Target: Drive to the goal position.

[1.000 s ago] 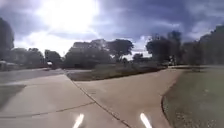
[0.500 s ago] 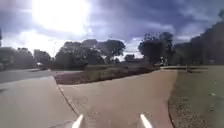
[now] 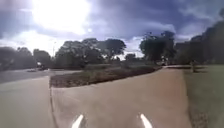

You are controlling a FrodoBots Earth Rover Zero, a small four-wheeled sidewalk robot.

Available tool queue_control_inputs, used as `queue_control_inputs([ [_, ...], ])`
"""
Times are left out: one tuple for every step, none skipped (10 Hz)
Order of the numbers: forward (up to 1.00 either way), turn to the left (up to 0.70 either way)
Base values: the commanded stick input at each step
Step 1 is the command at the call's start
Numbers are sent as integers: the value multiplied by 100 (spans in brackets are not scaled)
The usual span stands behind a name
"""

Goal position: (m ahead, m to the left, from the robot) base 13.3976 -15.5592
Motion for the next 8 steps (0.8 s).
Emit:
queue_control_inputs([
  [100,-40],
  [100,-40],
  [100,-40],
  [100,-40],
  [100,-40],
  [100,-40],
  [100,-40],
  [100,-40],
])
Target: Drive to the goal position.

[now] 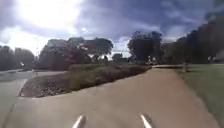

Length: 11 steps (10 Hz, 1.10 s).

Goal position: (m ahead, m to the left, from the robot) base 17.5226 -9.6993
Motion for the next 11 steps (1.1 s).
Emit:
queue_control_inputs([
  [100,-40],
  [100,-40],
  [100,-40],
  [100,-40],
  [100,-37],
  [100,-6],
  [100,0],
  [100,0],
  [100,0],
  [100,0],
  [100,0],
])
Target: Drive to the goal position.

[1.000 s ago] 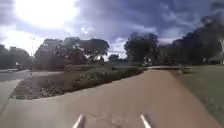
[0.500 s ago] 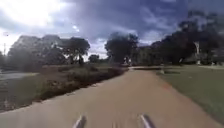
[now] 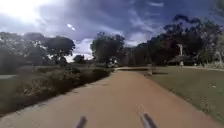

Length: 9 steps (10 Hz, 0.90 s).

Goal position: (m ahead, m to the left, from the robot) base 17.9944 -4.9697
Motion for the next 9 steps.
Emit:
queue_control_inputs([
  [100,0],
  [100,0],
  [100,0],
  [100,0],
  [100,0],
  [100,0],
  [100,0],
  [100,0],
  [100,0],
])
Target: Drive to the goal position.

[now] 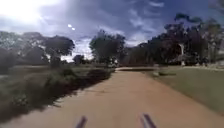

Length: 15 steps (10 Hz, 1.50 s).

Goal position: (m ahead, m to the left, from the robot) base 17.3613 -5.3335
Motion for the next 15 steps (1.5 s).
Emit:
queue_control_inputs([
  [100,0],
  [100,0],
  [100,-3],
  [100,-37],
  [100,-40],
  [100,-40],
  [100,-40],
  [100,-40],
  [100,-37],
  [100,-3],
  [100,0],
  [100,0],
  [100,0],
  [100,0],
  [100,0],
])
